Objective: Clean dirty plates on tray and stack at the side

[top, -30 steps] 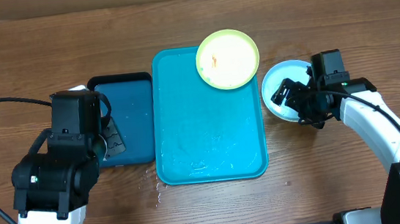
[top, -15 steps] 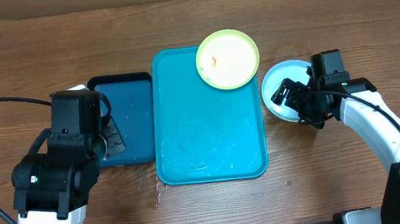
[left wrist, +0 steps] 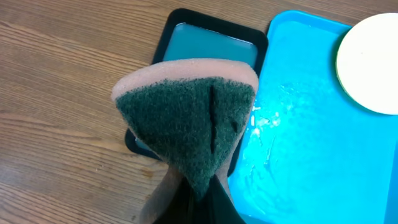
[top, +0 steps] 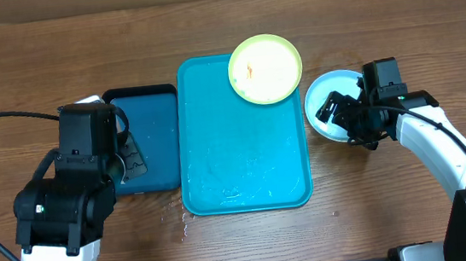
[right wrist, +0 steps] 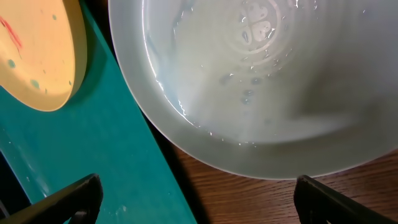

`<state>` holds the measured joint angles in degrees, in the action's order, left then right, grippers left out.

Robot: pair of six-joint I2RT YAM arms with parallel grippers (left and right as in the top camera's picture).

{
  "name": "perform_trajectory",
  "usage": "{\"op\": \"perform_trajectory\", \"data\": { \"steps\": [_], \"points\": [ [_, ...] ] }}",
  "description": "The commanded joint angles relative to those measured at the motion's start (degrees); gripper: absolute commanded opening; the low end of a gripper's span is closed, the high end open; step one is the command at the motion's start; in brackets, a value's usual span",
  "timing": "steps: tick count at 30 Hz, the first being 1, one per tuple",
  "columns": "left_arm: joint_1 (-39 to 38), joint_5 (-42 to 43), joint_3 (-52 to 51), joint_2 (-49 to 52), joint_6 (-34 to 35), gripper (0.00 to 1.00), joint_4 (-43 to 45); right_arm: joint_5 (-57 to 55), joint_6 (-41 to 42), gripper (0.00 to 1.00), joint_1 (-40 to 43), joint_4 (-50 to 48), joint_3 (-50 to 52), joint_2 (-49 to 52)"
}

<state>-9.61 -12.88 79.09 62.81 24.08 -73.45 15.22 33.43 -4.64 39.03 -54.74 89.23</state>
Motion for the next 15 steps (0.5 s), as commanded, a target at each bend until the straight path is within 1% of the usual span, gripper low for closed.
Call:
{"op": "perform_trajectory", "data": {
  "steps": [1,15],
  "points": [
    [0.2,0.5,-0.2,0.2,0.1,0.04,0.2,0.3,-0.3,1.0,-0.1,-0.2,0.1,0.2],
    [0.2,0.5,-0.2,0.2,0.1,0.04,1.7,0.3,-0.3,1.0,-0.1,-0.2,0.1,0.2]
  ]
}}
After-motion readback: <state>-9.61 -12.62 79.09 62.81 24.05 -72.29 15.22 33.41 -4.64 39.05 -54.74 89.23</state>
